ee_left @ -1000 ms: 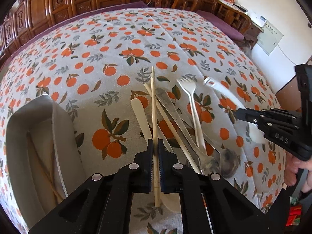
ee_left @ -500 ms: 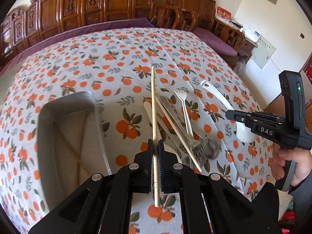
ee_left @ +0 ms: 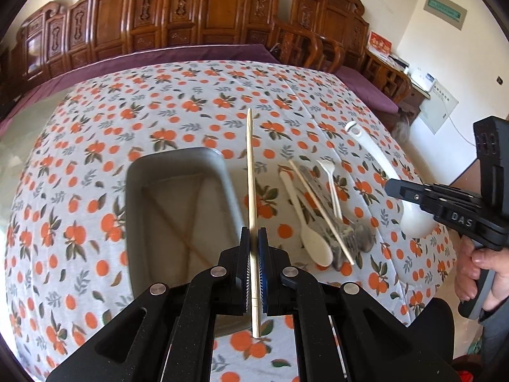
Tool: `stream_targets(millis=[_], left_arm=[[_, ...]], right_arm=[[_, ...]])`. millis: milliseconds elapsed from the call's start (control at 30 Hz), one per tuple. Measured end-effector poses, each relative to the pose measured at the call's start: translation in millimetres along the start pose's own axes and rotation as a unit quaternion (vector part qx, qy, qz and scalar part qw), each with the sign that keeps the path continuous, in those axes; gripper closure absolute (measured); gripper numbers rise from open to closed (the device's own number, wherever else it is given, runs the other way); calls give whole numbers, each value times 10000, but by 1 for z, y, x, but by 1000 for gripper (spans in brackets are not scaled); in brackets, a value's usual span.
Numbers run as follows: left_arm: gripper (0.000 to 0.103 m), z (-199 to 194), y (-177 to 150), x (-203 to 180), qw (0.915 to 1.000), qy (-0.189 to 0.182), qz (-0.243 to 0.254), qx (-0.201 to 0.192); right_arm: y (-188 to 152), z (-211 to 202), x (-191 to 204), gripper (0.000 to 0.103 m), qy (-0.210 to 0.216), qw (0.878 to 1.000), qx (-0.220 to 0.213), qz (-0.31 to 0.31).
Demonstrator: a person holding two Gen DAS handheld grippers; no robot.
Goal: Organize utensils
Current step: 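Lower the chopstick into the grey tray and open the left tool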
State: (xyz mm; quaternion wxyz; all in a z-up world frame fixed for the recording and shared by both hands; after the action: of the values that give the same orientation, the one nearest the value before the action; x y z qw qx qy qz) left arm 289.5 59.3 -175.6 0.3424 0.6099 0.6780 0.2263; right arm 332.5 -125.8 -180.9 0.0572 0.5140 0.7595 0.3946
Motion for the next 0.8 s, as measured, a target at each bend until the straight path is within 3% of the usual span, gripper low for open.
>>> stream_targets(millis=[333,800], left_arm=[[99,2,-14,33,9996,260,-64,104],[99,37,-32,59,9977,439,-164,488]], right_arm=[[-2,7,41,98,274,9995,26,-129],[-9,18,63,98,415,9988,161,-207]])
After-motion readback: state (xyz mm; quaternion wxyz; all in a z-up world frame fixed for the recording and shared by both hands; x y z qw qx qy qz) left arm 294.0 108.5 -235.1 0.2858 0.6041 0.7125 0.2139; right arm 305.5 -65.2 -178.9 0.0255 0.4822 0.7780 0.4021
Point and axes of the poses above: each gripper's, at about its wrist camera, not at the fingertips, and z roughly the way its jaws point, x to its left, y to its top, the point moved 5 cm from there along z, roughly the way its jaws point, and after that the axes turned 13 degrees about -x, right-handed, at the moved point
